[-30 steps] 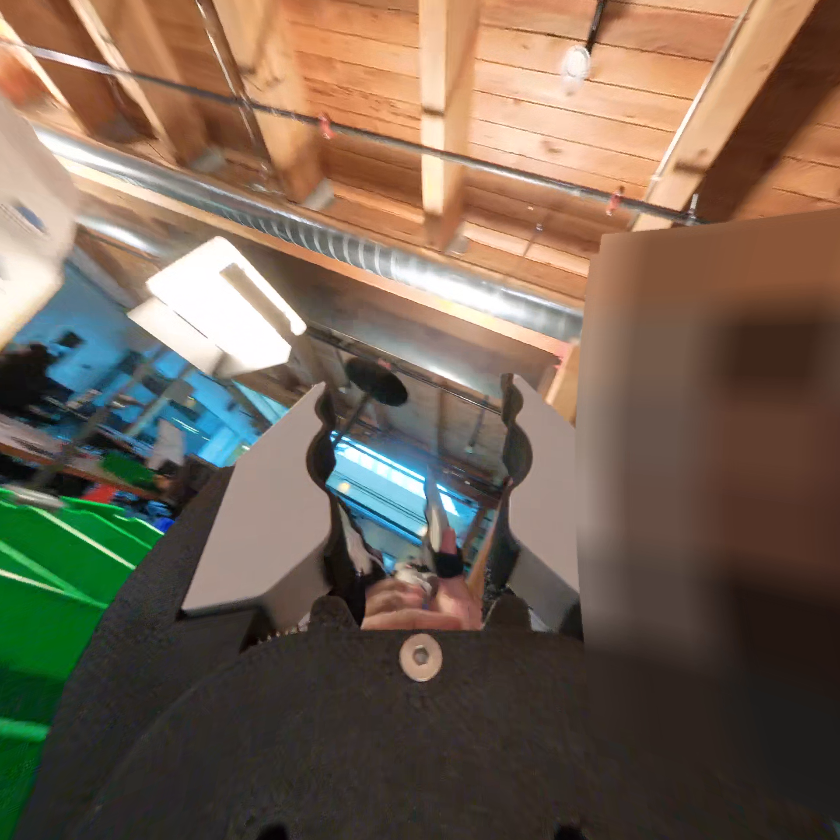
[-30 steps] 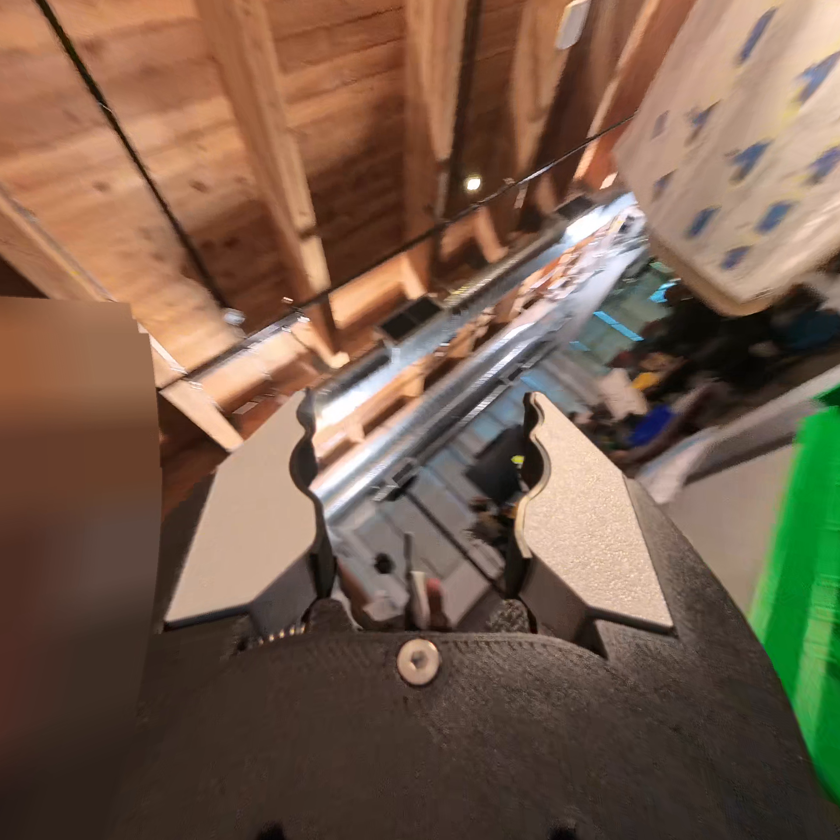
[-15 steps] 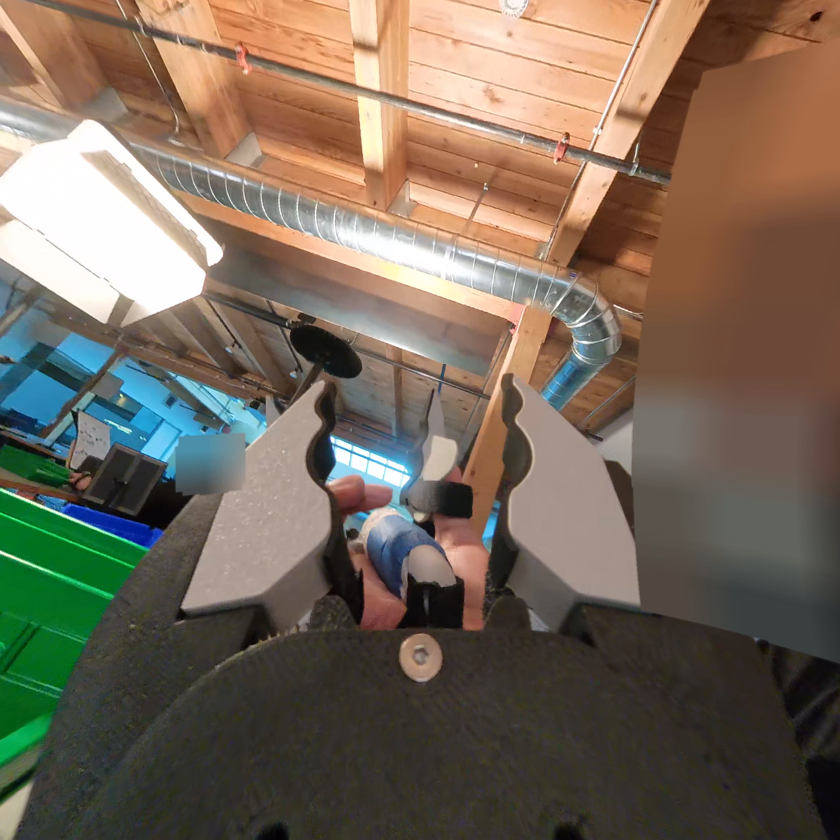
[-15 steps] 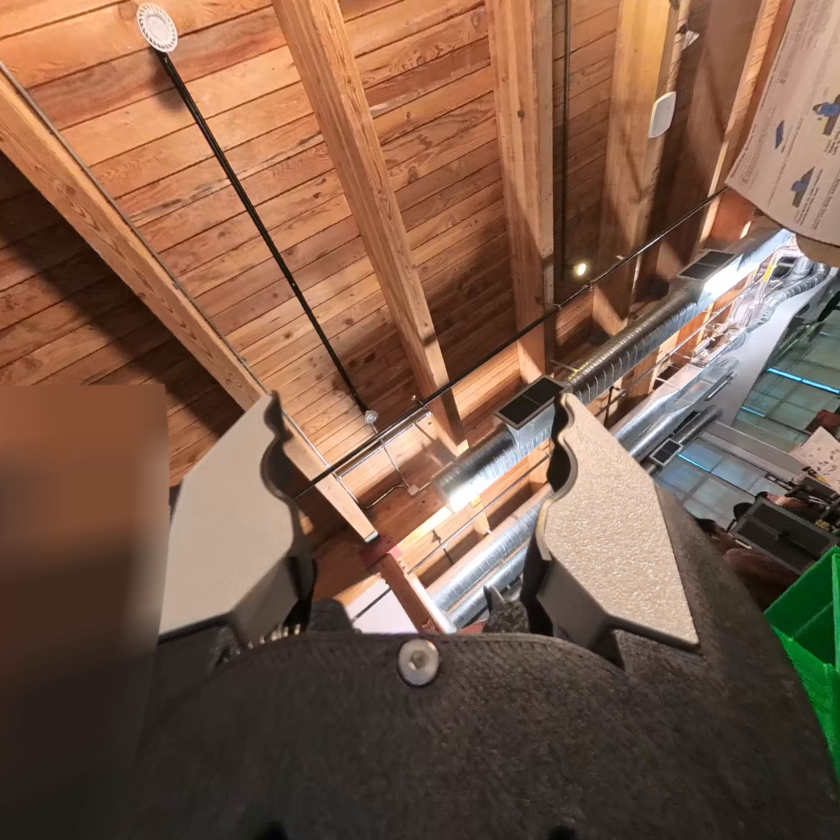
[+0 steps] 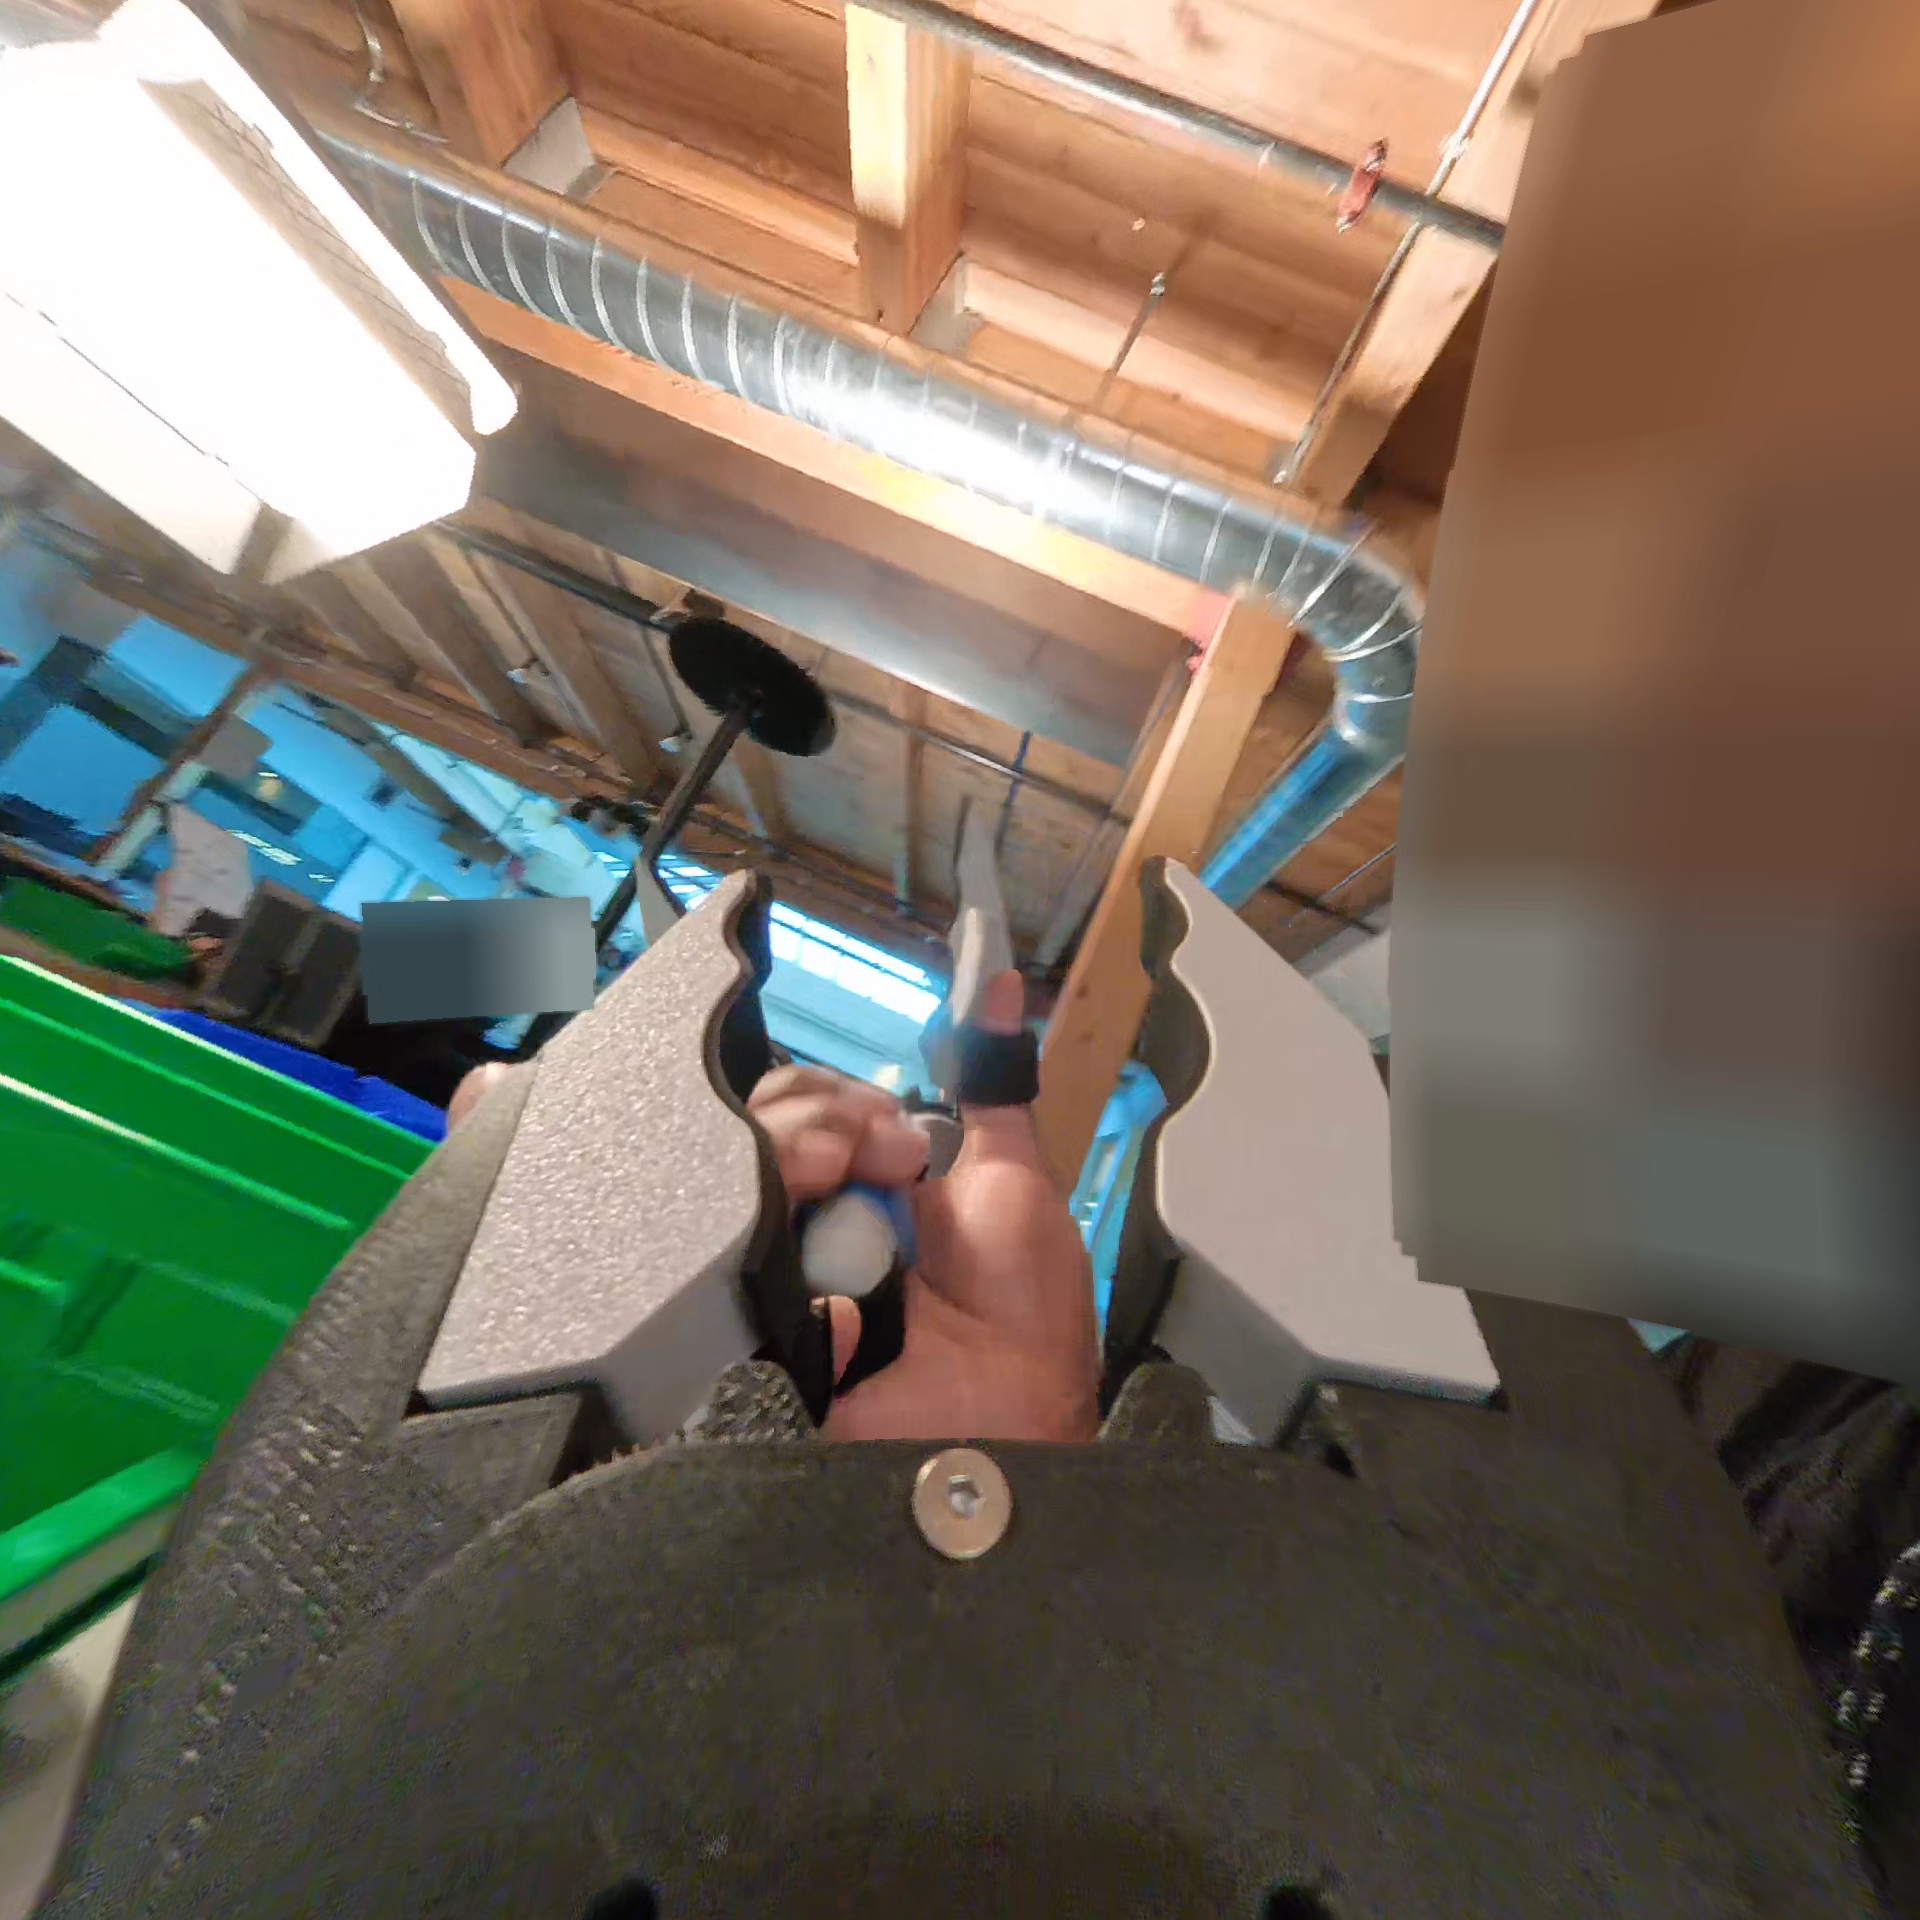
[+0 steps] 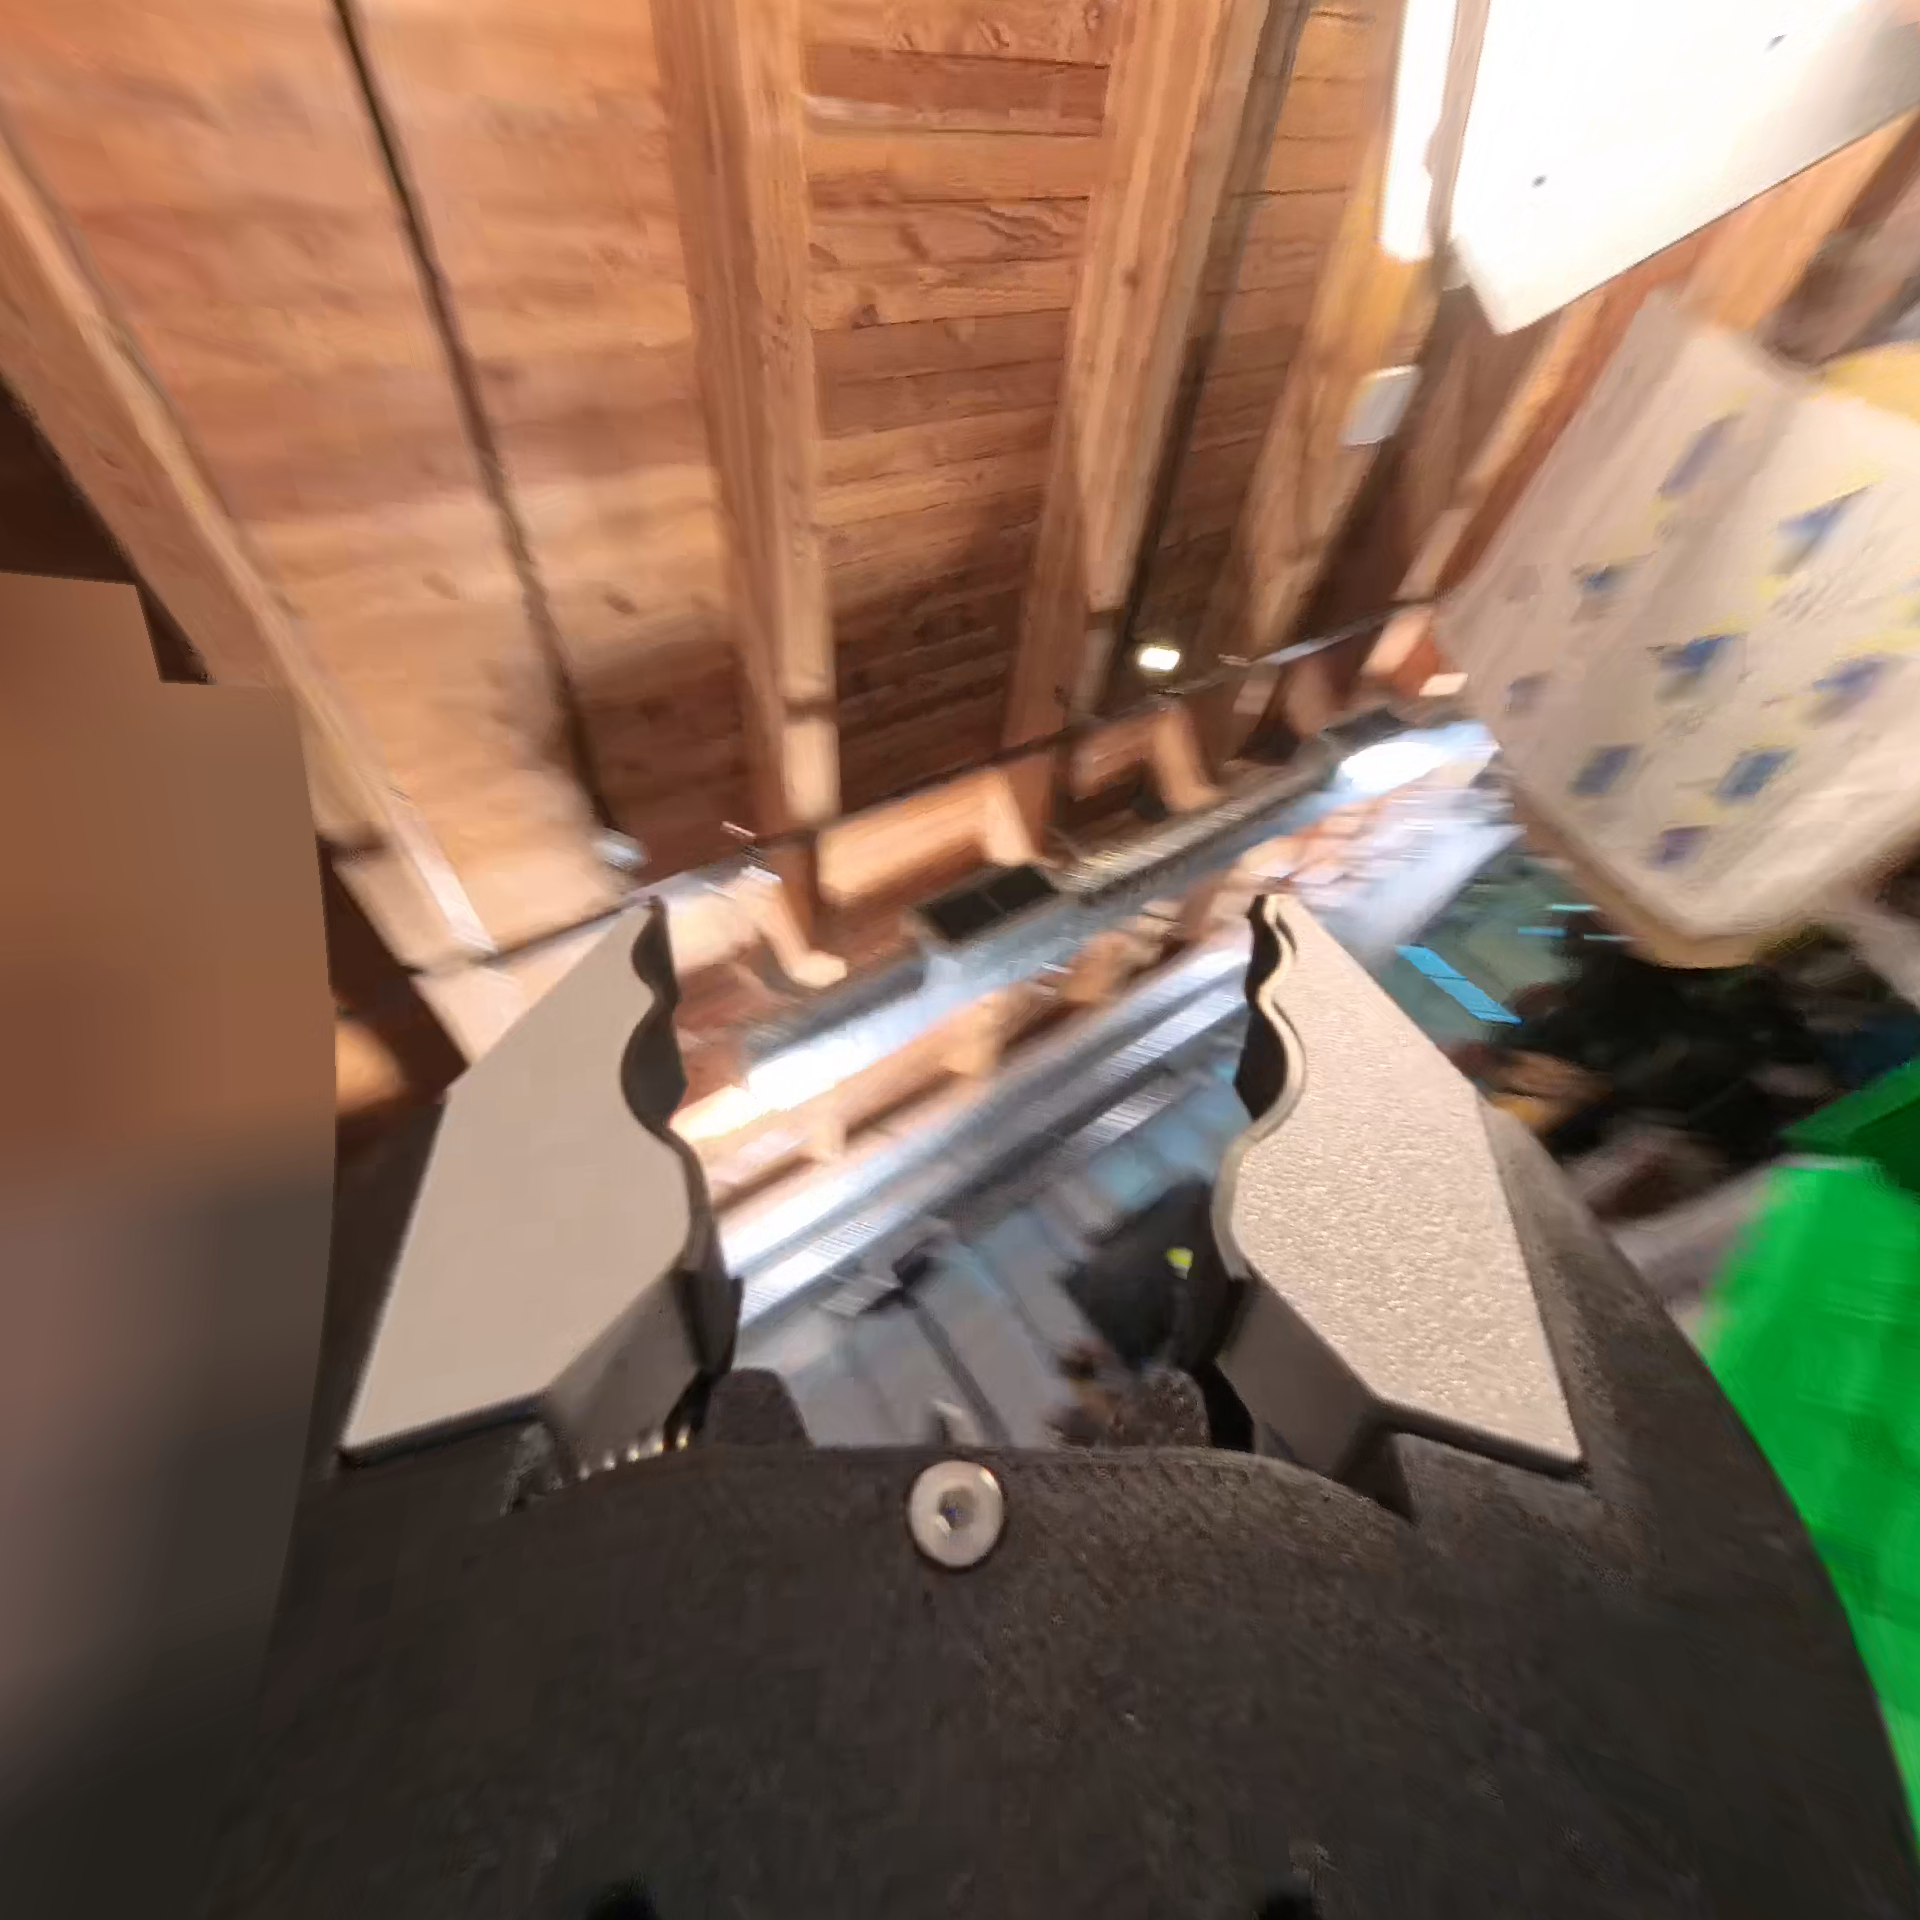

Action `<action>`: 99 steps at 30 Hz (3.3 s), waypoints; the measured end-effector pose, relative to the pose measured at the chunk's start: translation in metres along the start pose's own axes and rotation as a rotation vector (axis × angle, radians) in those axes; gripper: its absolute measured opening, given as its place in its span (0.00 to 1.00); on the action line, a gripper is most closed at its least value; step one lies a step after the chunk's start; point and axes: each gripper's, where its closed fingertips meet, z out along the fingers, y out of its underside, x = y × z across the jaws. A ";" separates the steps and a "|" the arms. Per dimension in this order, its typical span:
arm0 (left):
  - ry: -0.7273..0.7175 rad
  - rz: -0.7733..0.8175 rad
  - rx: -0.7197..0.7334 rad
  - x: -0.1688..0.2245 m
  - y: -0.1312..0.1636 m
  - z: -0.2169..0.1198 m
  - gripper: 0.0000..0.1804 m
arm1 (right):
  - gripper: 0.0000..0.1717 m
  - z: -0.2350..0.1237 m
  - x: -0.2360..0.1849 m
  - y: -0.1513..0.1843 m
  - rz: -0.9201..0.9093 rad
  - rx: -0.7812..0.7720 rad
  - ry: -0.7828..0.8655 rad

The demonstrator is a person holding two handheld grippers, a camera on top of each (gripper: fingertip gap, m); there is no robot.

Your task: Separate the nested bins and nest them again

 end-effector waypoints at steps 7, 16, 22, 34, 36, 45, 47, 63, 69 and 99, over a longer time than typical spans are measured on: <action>-0.201 0.204 -0.151 -0.021 -0.035 -0.029 0.38 | 0.49 -0.057 0.124 0.030 -0.644 -0.637 0.556; -0.289 0.213 -0.369 -0.043 -0.016 -0.060 0.37 | 0.01 -0.097 0.203 0.052 -0.708 -0.906 0.800; -0.312 0.254 -0.407 -0.043 -0.025 -0.069 0.33 | 0.01 -0.105 0.205 0.025 -0.741 -0.795 0.892; -0.788 0.558 -0.456 -0.093 -0.138 -0.101 0.45 | 0.39 -0.115 0.160 0.006 -0.736 -0.733 0.803; -0.945 0.538 -0.493 -0.124 -0.160 -0.122 0.49 | 0.38 -0.118 0.137 0.011 -0.714 -0.738 0.722; -1.020 0.313 -0.611 -0.205 -0.154 -0.135 0.37 | 0.28 -0.119 0.096 0.123 -0.336 -0.855 0.361; -1.033 0.314 -0.642 -0.210 -0.156 -0.135 0.41 | 0.27 -0.117 0.094 0.128 -0.354 -0.869 0.342; -1.128 0.364 -0.701 -0.231 -0.167 -0.152 0.41 | 0.23 -0.120 0.098 0.137 -0.259 -0.929 0.325; -0.999 0.265 -0.918 -0.271 -0.156 -0.130 0.47 | 0.24 -0.121 0.100 0.141 -0.219 -0.955 0.329; -1.358 0.410 -1.345 -0.287 -0.115 -0.074 0.84 | 0.18 -0.072 0.090 0.164 -0.102 -0.863 0.104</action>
